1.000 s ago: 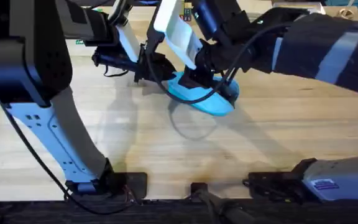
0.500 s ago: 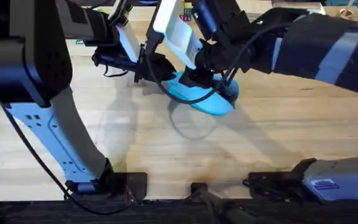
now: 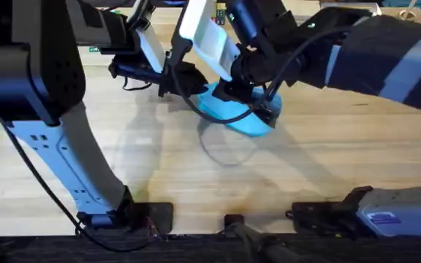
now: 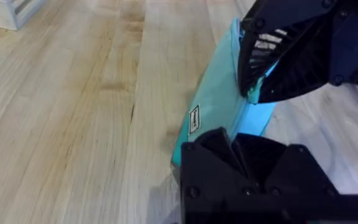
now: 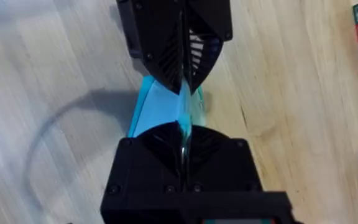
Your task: Unzip the bag, pick up the pens from the table one at a time and place them inside, then zip the bag closed.
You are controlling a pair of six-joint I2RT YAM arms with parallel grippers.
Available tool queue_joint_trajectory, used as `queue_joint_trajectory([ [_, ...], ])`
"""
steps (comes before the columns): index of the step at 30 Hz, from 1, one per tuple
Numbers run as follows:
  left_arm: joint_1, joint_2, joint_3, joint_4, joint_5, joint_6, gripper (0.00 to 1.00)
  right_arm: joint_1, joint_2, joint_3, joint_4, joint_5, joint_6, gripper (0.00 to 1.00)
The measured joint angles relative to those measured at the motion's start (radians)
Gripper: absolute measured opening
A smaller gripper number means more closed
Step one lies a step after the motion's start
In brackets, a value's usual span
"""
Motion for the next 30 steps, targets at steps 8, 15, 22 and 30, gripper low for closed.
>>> queue_joint_trajectory([
  [8, -0.015, 0.000, 0.000, -0.004, 0.000, 0.000, 0.042, 0.002, 0.000, 0.000, -0.060, 0.028, 0.024, 0.031],
  [15, -0.026, 0.000, 0.000, -0.009, 0.000, 0.000, 0.042, 0.010, 0.000, 0.004, -0.107, 0.056, 0.043, 0.032],
  [22, -0.042, 0.000, 0.000, -0.015, 0.007, 0.000, 0.042, 0.013, -0.015, 0.031, -0.200, 0.091, 0.078, 0.032],
  [30, -0.043, 0.000, 0.000, -0.015, 0.013, 0.000, 0.042, 0.004, -0.018, 0.074, -0.343, 0.119, 0.122, 0.032],
])
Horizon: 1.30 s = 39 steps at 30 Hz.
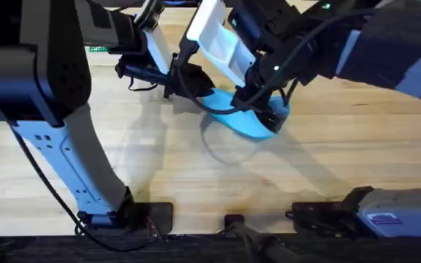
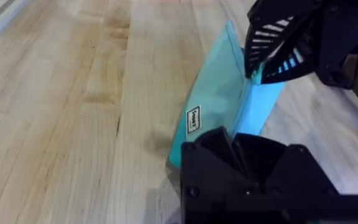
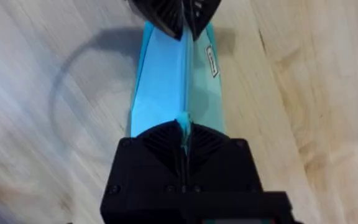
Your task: Unzip the bag, pick up the pens from the table one at a time and place them inside, then zip the bag closed.
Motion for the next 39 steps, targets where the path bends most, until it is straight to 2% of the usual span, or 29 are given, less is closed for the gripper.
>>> queue_joint_trajectory([
  [11, 0.000, 0.000, 0.000, 0.005, -0.002, 0.000, 0.042, -0.051, 0.000, 0.005, -0.064, -0.010, 0.042, 0.032],
  [29, -0.005, 0.000, 0.000, 0.008, 0.001, 0.000, 0.042, -0.195, -0.002, 0.014, -0.158, -0.103, 0.182, 0.032],
  [39, 0.008, 0.000, 0.000, 0.013, -0.009, 0.000, 0.042, -0.270, -0.015, 0.013, -0.312, -0.041, 0.189, 0.032],
])
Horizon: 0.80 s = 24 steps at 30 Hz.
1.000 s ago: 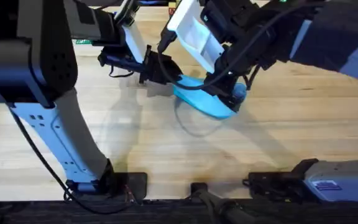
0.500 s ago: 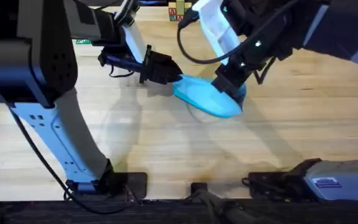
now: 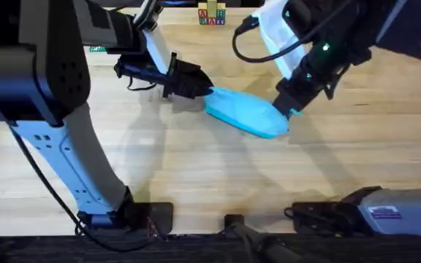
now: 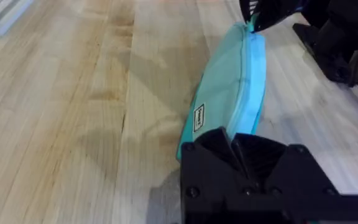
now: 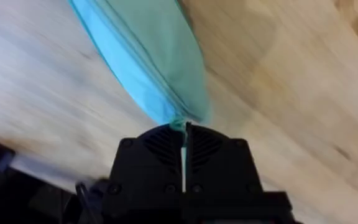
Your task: Unzip the bag, pick up the pens from the table one at a time and place them inside, then zip the bag closed.
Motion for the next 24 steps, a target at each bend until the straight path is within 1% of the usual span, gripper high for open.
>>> queue_joint_trajectory([
  [4, 0.014, 0.000, 0.000, -0.001, -0.007, 0.000, 0.042, -0.027, 0.000, -0.009, -0.044, 0.055, 0.000, 0.031],
  [10, 0.016, 0.000, 0.000, 0.000, -0.007, 0.000, 0.042, -0.045, 0.000, -0.009, -0.043, 0.068, 0.020, 0.031],
  [16, 0.016, 0.000, 0.000, 0.000, -0.007, 0.000, 0.042, -0.077, 0.000, -0.009, -0.044, 0.036, 0.067, 0.031],
  [24, 0.017, 0.000, 0.000, 0.000, -0.007, 0.000, 0.042, -0.113, 0.010, -0.010, -0.044, -0.005, 0.090, 0.031],
])
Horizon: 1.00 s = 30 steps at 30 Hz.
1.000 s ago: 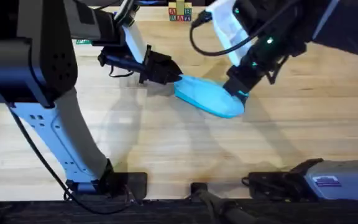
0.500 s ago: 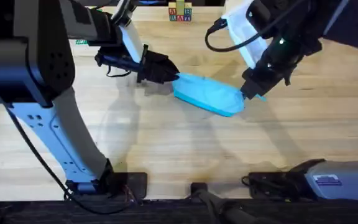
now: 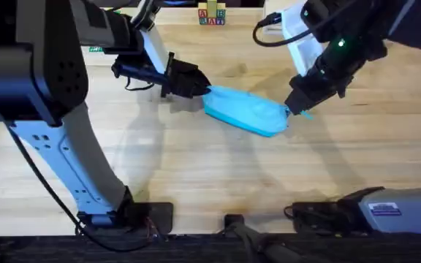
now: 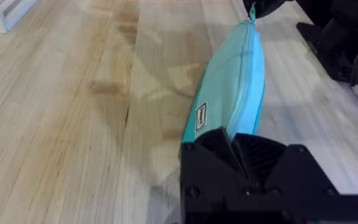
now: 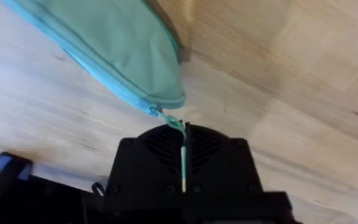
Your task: Unzip the bag, pick up the pens from the table one at a time and place them inside, then zip the bag closed.
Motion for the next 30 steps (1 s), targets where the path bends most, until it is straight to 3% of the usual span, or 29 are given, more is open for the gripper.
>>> queue_joint_trajectory([
  [12, 0.000, 0.000, 0.000, 0.000, 0.001, 0.000, 0.042, -0.109, 0.086, -0.018, -0.034, -0.061, 0.154, 0.031],
  [26, 0.000, 0.000, 0.000, -0.001, 0.002, 0.000, 0.042, -0.232, 0.090, -0.076, -0.014, -0.138, 0.208, 0.031],
  [30, 0.001, 0.000, 0.000, -0.001, -0.004, 0.000, 0.042, -0.305, 0.090, -0.087, -0.032, -0.065, 0.215, 0.031],
])
